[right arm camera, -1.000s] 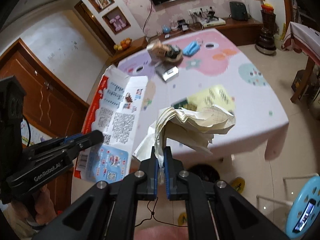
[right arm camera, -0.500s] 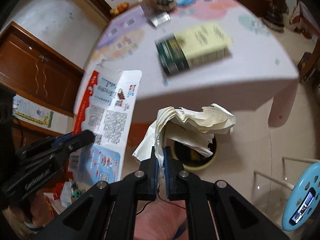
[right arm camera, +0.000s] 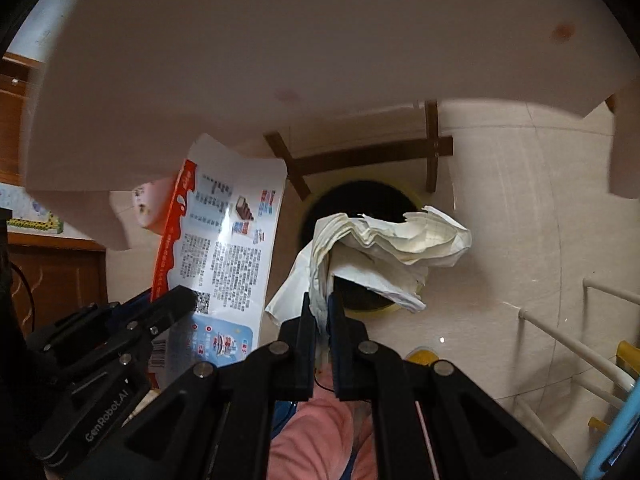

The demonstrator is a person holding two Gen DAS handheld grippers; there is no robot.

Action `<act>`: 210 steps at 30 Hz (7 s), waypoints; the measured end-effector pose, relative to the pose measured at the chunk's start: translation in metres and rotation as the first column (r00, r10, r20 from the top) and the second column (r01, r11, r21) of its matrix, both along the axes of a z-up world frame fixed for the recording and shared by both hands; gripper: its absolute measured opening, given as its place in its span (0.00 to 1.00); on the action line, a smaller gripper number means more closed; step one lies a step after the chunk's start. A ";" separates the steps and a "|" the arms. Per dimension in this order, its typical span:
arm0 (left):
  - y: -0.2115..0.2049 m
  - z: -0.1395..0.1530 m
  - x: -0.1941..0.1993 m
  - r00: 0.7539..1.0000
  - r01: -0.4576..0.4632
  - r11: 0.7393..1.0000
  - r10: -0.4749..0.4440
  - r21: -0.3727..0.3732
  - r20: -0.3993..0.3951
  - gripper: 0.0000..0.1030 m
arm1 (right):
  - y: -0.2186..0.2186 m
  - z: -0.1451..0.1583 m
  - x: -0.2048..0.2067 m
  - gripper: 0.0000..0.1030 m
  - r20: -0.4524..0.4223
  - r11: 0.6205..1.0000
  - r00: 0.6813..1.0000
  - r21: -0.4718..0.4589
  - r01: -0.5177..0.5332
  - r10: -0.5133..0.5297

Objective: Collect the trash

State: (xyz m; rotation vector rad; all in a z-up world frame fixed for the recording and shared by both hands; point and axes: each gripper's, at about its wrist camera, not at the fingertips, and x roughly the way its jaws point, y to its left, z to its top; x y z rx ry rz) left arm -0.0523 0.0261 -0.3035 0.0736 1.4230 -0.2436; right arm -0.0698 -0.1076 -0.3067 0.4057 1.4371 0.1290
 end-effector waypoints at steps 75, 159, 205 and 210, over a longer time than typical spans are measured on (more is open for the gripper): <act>0.048 0.387 0.101 0.858 0.223 0.965 -0.128 -0.137 0.497 0.69 | 0.004 0.356 0.024 0.23 0.464 0.972 0.859 0.021 0.233 -0.216; -0.090 0.311 0.381 0.934 -0.184 0.982 0.164 0.033 0.318 0.09 | -0.172 0.216 0.418 0.03 0.237 0.986 0.963 0.138 0.094 -0.125; 0.003 0.306 0.258 0.912 -0.305 0.931 0.346 -0.199 0.220 0.68 | -0.091 0.310 0.224 0.03 0.406 0.999 0.914 0.051 0.004 -0.024; 0.005 0.287 0.277 0.888 -0.389 0.894 0.428 -0.221 0.170 0.73 | -0.092 0.308 0.242 0.03 0.412 0.999 0.911 0.039 -0.029 0.010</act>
